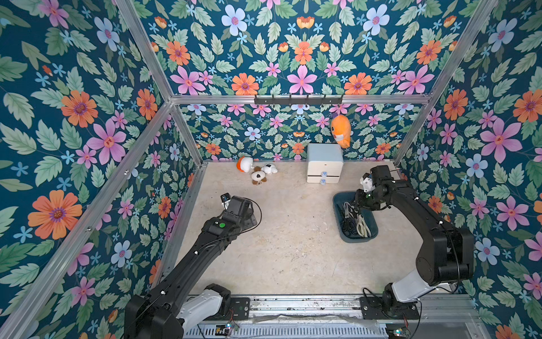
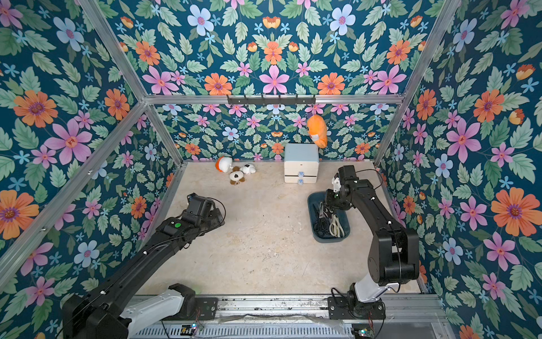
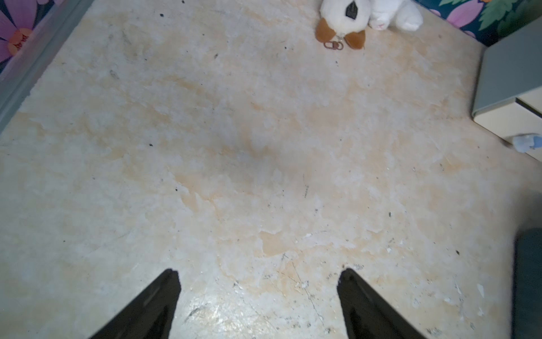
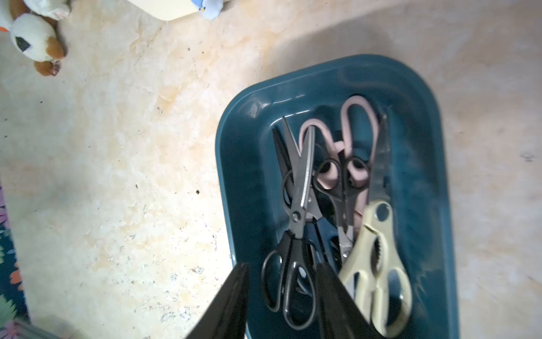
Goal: Put the scissors into the storage box
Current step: Place the scissors in the storage box, then reset both arms
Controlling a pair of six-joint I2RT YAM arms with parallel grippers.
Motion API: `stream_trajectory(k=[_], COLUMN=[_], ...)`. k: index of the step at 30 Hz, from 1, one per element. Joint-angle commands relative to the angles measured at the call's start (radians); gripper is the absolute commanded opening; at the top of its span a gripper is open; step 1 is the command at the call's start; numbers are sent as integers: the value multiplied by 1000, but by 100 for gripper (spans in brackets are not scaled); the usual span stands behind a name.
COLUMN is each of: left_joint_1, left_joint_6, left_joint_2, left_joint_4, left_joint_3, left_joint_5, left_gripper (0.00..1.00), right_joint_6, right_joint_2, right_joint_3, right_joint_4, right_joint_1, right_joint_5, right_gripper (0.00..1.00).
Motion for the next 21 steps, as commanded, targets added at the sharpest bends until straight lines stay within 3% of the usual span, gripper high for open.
stream_trajectory(k=[1,5,11,17,21], left_joint_1=[27,90,250,413,463], left_joint_6=[104,224,398,528,594], left_joint_2=[16,44,63,64,168], left_joint_4=[86,186,412,879,1144], left_joint_3=[-7,-45,-145,-383,-453], left_joint_5=[-31,-113,-44,67,154], left_gripper=[89,90,90,89,88], right_joint_6=[20,23,5,-4,7], right_joint_2=[-59,-142,-237,-286,-271], right_joint_3=[-21,-159,-424,-684,-827], right_joint_4=[-26,111,429,845,1152], right_joint_1=[1,-1,-1,-6,-23], right_joint_5=[191,294,394,455,457], right_gripper=[41,41,41,42,44])
